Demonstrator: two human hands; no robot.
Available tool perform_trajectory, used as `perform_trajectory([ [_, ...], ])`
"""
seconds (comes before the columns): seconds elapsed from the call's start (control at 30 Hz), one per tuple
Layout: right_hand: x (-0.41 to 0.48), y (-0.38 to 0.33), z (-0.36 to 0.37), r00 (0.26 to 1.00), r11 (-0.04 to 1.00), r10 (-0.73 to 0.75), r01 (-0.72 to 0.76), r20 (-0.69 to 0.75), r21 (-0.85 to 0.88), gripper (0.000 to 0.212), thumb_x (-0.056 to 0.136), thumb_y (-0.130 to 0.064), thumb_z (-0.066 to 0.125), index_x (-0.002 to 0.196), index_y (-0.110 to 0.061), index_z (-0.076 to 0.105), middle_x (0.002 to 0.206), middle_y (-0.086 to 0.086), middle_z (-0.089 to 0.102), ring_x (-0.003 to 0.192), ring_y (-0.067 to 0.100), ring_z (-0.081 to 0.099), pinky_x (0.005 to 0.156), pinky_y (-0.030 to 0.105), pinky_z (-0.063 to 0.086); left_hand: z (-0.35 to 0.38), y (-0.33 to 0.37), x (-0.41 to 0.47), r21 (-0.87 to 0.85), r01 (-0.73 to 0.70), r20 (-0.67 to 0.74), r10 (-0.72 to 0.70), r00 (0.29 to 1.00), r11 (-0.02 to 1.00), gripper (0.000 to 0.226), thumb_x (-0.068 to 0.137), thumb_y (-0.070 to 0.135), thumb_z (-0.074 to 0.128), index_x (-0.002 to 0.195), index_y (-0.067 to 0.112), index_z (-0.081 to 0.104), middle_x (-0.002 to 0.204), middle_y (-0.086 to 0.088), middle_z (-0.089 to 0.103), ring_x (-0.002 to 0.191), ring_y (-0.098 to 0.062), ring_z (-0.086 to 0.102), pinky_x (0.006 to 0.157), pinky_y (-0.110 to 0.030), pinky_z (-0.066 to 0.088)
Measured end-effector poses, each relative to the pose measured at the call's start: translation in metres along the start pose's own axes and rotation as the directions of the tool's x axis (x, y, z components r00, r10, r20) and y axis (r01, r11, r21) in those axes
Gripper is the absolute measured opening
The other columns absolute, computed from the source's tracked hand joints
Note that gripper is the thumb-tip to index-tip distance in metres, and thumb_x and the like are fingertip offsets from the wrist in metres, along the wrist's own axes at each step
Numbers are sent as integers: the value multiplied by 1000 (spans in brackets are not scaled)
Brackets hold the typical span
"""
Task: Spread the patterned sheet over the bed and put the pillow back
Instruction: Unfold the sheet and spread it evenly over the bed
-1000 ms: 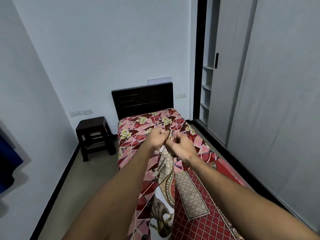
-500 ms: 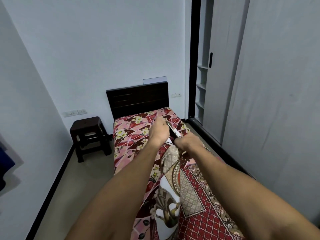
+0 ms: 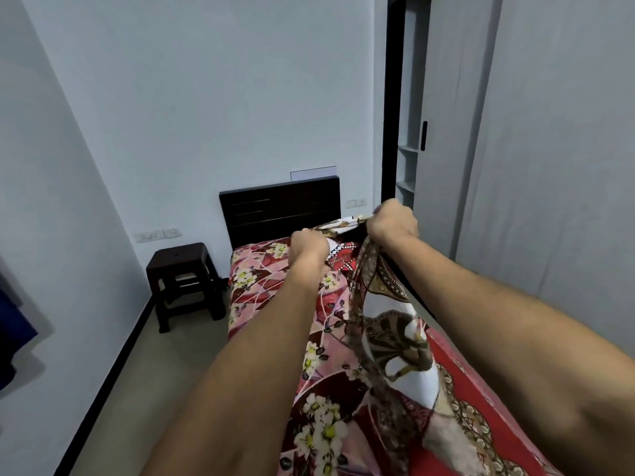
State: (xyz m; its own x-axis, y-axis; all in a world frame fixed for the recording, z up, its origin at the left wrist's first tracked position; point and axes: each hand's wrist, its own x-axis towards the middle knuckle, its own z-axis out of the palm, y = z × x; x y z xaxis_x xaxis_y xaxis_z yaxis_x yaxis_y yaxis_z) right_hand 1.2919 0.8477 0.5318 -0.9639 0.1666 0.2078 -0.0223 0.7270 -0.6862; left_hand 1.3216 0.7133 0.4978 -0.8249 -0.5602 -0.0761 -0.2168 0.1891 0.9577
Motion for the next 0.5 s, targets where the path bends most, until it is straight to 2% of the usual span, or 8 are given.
perform_trajectory([
  [0.07, 3, 0, -6, 995, 995, -98, 99, 28, -15, 34, 92, -6, 56, 119, -18, 72, 123, 15, 68, 115, 34, 64, 93, 34, 51, 3, 18, -3, -335, 72, -18, -82, 996, 939, 40, 106, 14, 36, 141, 0, 48, 131, -15, 58, 117, -29, 60, 94, -36, 51],
  [0.13, 6, 7, -16, 978, 976, -191, 198, 84, -85, 32, 90, -5, 59, 115, -17, 74, 118, 14, 71, 112, 33, 65, 92, 33, 52, 4, 28, 1, -424, 53, -72, -92, 993, 904, 42, 109, 22, 32, 139, -2, 48, 126, -14, 59, 114, -26, 57, 90, -35, 47],
  [0.23, 11, 26, -41, 946, 899, -265, 312, 185, -309, 31, 86, -7, 64, 115, -13, 74, 116, 16, 70, 108, 35, 66, 91, 36, 53, -6, 26, 2, -9, -336, -72, 334, 940, 942, 55, 99, 62, 45, 82, 12, 61, 79, -4, 62, 78, -23, 54, 68, -32, 41],
  [0.27, 14, 34, -50, 943, 866, -264, 324, 202, -382, 32, 86, -8, 63, 116, -12, 73, 117, 17, 69, 107, 36, 66, 89, 38, 54, -11, 24, 3, 155, -469, 42, 468, 883, 870, 56, 88, 69, 57, 72, 15, 55, 68, 1, 56, 68, -22, 51, 62, -33, 37],
  [0.33, 21, 49, -62, 942, 798, -251, 331, 221, -503, 33, 86, -9, 63, 118, -8, 69, 119, 18, 66, 108, 37, 66, 90, 40, 55, -16, 21, 9, 472, -627, 326, 538, 777, 620, 62, 65, 71, 79, 83, 16, 57, 71, 5, 59, 67, -18, 53, 60, -34, 39],
  [0.4, 24, 57, -67, 939, 729, -263, 344, 221, -592, 33, 87, -10, 64, 120, -7, 66, 122, 18, 64, 111, 37, 65, 91, 41, 54, -12, 18, 11, 747, -621, 457, 493, 740, 239, 62, 66, 61, 84, 102, 18, 59, 87, 1, 65, 81, -22, 60, 69, -35, 49],
  [0.43, 24, 59, -67, 935, 707, -286, 353, 209, -613, 33, 89, -9, 63, 122, -7, 65, 123, 18, 64, 113, 37, 64, 91, 42, 54, -9, 16, 11, 828, -547, 421, 507, 752, 125, 50, 76, 49, 81, 108, 18, 59, 95, -4, 68, 89, -27, 63, 75, -37, 53],
  [0.5, 24, 58, -62, 930, 698, -335, 351, 149, -625, 31, 91, -5, 59, 122, -6, 65, 122, 17, 65, 112, 38, 64, 89, 43, 54, -4, 5, 12, 913, -397, 282, 558, 780, 93, 27, 90, 24, 67, 114, 16, 59, 105, -11, 68, 99, -34, 65, 79, -40, 53],
])
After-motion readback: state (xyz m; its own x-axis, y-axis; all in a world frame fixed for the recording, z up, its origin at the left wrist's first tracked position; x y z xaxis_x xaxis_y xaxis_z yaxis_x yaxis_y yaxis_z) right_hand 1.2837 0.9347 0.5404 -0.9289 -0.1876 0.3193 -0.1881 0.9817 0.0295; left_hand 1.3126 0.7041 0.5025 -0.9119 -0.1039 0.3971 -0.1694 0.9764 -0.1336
